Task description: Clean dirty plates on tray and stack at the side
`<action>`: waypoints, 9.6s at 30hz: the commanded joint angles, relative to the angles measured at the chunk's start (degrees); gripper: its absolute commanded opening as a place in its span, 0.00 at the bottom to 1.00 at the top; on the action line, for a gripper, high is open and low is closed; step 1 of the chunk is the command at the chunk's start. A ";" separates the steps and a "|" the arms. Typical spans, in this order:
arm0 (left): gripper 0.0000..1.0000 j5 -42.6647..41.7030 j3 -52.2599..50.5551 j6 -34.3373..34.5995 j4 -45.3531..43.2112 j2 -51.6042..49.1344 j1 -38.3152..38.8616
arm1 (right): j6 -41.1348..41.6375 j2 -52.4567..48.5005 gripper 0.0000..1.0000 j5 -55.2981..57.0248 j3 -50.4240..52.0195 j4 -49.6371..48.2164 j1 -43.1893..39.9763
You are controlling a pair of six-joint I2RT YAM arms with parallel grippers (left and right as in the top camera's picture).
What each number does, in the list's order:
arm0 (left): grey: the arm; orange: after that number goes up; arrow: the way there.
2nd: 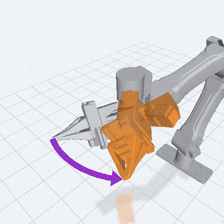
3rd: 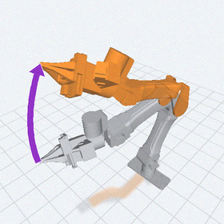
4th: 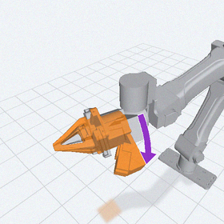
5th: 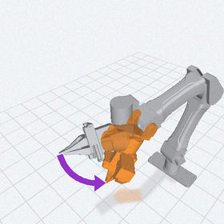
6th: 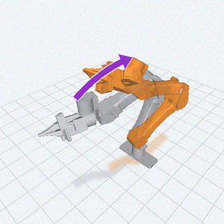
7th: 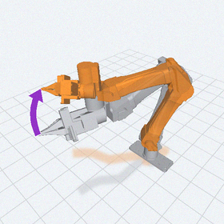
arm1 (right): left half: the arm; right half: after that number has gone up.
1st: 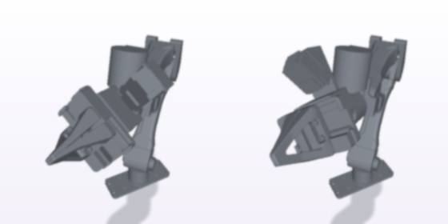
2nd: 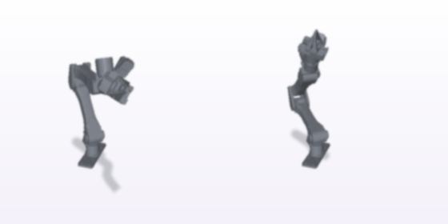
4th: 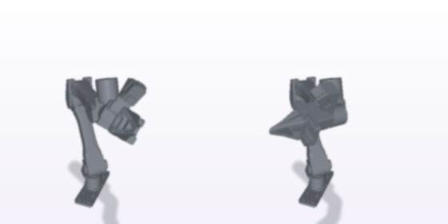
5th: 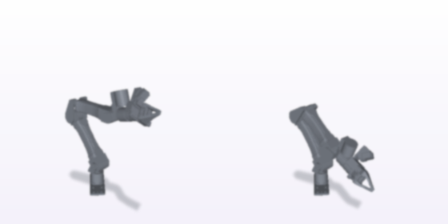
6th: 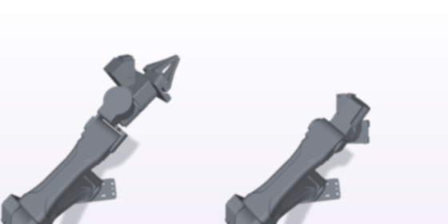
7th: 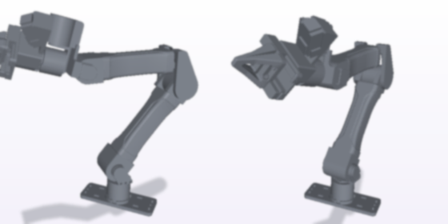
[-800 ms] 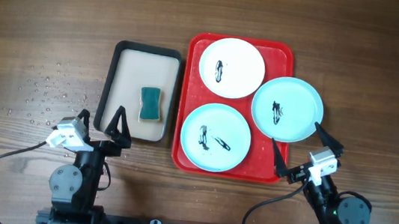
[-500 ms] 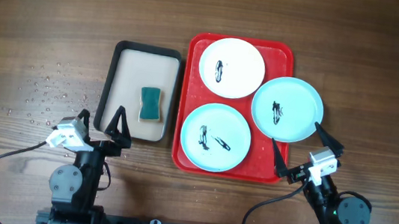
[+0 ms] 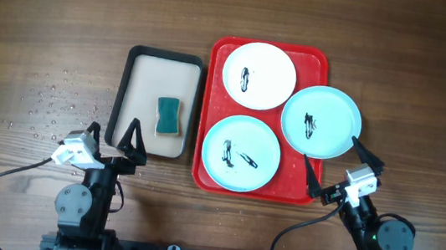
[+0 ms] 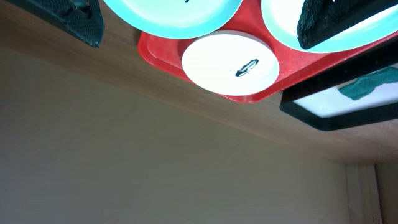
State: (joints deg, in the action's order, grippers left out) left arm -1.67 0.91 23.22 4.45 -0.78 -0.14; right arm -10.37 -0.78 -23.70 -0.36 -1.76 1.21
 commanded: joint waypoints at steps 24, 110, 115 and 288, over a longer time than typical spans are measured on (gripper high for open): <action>1.00 -0.85 -0.57 -0.28 -0.20 0.44 -0.39 | -0.15 0.50 1.00 0.17 0.07 -0.13 0.22; 1.00 -7.93 53.66 -0.50 38.47 -42.73 -0.35 | 17.97 -51.34 1.00 -15.19 -61.33 40.02 0.22; 1.00 -13.68 57.24 2.97 41.72 -54.21 -0.35 | 29.97 -64.59 1.00 -22.69 -62.53 41.94 0.22; 0.04 -17.00 68.63 22.18 22.84 -117.90 41.46 | 33.03 -101.02 0.04 8.72 -54.77 41.05 17.94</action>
State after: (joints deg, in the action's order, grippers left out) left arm -15.64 71.90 46.37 25.89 -115.09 39.79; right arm 25.45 -100.92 -15.33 -55.75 39.16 18.06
